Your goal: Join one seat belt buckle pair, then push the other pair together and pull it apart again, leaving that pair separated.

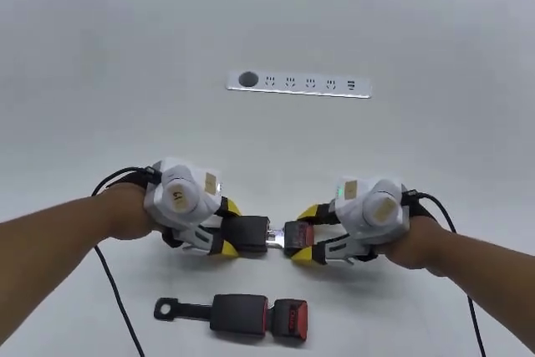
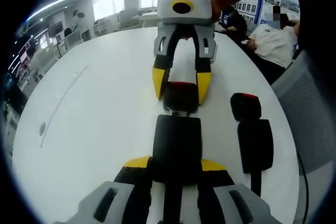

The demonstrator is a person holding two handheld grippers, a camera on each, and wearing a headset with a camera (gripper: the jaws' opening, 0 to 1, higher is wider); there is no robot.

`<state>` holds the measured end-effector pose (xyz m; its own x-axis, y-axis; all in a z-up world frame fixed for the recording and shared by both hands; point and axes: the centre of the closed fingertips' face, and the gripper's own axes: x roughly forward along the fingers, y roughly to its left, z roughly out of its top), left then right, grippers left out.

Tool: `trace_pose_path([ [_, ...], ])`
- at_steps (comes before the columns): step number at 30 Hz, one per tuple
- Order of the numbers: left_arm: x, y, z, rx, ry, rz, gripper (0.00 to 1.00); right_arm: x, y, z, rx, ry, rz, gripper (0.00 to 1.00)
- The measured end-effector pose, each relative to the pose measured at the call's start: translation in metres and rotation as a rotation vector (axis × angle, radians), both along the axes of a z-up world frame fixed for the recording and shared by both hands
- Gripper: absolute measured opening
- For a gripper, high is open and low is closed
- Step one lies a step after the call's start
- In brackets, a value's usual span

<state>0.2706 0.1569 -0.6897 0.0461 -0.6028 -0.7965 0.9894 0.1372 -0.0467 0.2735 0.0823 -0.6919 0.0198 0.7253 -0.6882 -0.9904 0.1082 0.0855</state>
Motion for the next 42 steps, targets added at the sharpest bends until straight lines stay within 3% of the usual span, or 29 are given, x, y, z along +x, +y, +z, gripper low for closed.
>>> trace_pose_path([
  [21, -0.002, -0.001, 0.001, 0.014, -0.003, -0.004, 0.33, -0.002, 0.003, 0.003, 0.014, 0.002, -0.031, 0.34],
  [42, -0.002, -0.001, 0.001, 0.031, -0.003, -0.048, 0.33, -0.003, 0.021, 0.002, 0.019, 0.0, -0.047, 0.34],
])
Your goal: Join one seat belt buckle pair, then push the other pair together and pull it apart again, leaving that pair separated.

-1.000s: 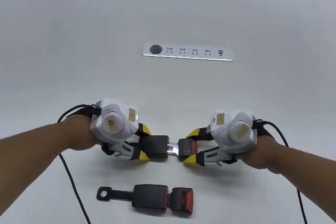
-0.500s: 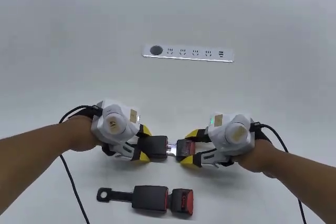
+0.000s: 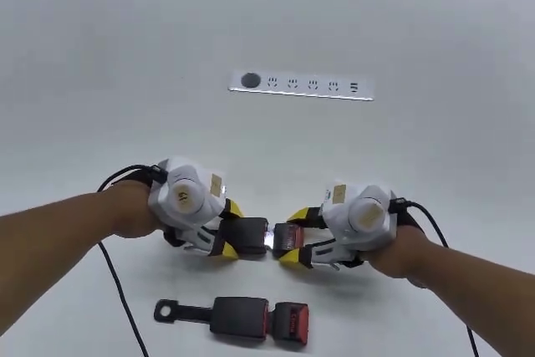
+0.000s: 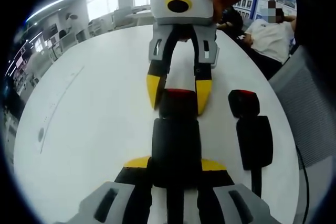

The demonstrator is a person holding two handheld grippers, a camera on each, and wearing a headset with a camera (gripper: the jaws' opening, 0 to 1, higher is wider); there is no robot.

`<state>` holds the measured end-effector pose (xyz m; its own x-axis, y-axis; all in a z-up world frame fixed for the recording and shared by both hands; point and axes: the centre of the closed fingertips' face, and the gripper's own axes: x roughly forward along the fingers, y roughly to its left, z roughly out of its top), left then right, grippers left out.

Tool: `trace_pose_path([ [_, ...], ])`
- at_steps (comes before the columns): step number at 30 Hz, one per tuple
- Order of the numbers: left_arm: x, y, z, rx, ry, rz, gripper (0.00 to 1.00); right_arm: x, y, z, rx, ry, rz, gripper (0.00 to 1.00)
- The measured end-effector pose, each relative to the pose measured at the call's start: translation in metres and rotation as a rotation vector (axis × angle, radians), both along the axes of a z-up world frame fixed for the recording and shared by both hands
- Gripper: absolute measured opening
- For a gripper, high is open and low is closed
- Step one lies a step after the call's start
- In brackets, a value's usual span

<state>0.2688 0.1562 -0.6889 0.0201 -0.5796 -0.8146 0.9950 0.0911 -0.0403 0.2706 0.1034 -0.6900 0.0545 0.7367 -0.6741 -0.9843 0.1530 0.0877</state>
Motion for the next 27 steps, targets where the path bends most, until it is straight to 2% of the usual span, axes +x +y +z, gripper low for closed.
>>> trace_pose_path([
  [27, -0.0006, 0.0006, -0.0013, -0.005, -0.001, -0.018, 0.33, -0.0023, 0.0023, 0.0016, -0.007, -0.008, -0.002, 0.35],
])
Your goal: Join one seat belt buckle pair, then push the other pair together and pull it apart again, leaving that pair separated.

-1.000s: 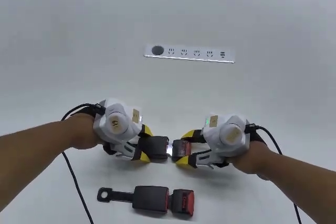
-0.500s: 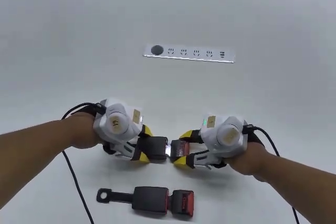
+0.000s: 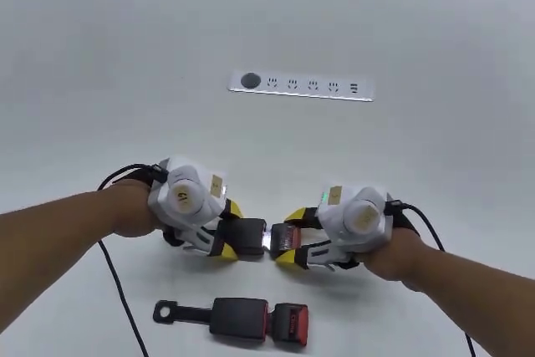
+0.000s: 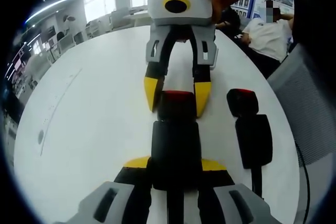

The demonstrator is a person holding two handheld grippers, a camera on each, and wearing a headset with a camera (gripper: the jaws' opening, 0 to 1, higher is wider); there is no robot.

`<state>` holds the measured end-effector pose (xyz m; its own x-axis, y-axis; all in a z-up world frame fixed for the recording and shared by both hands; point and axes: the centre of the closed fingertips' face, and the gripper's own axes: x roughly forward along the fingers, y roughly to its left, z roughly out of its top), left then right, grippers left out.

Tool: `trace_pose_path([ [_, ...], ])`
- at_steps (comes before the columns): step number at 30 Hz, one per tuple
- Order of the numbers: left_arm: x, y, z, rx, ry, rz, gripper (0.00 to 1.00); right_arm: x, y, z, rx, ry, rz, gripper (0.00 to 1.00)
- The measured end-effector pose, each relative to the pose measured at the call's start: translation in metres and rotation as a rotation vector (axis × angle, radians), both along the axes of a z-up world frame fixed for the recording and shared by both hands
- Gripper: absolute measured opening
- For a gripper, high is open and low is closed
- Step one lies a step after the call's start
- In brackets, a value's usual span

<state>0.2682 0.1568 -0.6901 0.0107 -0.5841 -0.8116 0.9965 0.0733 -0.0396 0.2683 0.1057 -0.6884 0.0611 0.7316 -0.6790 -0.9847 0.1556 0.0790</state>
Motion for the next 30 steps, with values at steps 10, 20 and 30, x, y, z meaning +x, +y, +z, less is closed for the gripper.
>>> trace_pose_path([
  [10, 0.0, 0.0, -0.001, 0.007, -0.001, -0.004, 0.34, 0.002, -0.002, -0.001, 0.004, -0.006, 0.01, 0.35],
  [20, 0.0, 0.0, -0.001, 0.014, 0.002, 0.002, 0.34, 0.003, -0.013, -0.003, -0.015, -0.011, 0.014, 0.35],
  [30, 0.0, 0.001, -0.001, 0.019, 0.005, 0.007, 0.34, -0.001, -0.028, -0.001, -0.025, -0.011, 0.025, 0.35],
])
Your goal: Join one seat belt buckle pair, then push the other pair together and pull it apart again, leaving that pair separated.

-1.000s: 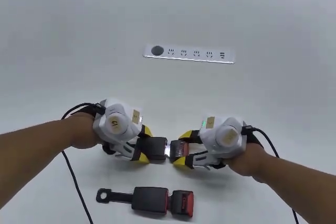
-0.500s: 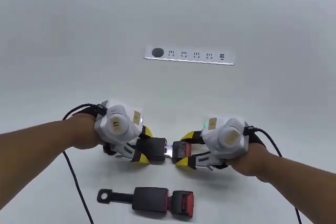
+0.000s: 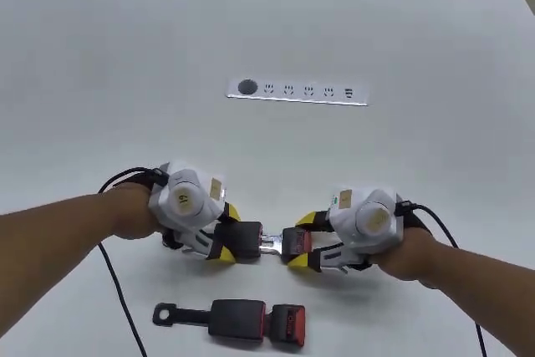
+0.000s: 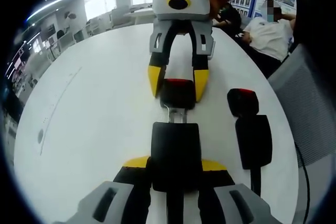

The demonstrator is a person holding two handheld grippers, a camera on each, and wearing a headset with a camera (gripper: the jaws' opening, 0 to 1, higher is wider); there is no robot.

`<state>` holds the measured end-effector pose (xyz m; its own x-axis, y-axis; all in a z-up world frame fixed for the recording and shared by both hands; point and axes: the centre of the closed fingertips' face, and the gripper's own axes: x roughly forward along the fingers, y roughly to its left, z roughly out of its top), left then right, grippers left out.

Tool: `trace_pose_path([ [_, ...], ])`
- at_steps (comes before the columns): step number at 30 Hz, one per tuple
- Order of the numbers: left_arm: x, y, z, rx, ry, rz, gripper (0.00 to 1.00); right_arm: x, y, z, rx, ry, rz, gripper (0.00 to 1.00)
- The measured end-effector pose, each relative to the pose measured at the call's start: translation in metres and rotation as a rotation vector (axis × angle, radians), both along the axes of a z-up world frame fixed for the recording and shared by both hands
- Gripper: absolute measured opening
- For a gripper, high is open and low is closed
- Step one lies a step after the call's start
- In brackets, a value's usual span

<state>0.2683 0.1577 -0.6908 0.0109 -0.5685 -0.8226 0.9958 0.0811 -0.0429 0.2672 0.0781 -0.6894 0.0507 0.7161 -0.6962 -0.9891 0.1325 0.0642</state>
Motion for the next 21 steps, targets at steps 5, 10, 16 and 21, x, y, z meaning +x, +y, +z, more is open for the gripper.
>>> trace_pose_path([
  [5, -0.001, -0.001, 0.001, 0.002, 0.0, -0.001, 0.34, -0.003, -0.017, 0.0, -0.001, 0.0, -0.003, 0.35],
  [10, -0.001, -0.001, 0.0, 0.005, 0.0, 0.0, 0.34, -0.009, -0.034, 0.003, -0.005, 0.0, -0.01, 0.35],
  [16, -0.001, -0.001, 0.0, 0.011, 0.001, -0.001, 0.34, -0.008, -0.051, 0.007, -0.008, 0.004, -0.019, 0.35],
  [21, -0.001, -0.002, 0.0, 0.013, 0.0, -0.003, 0.34, -0.009, -0.061, 0.007, -0.011, -0.002, -0.027, 0.35],
])
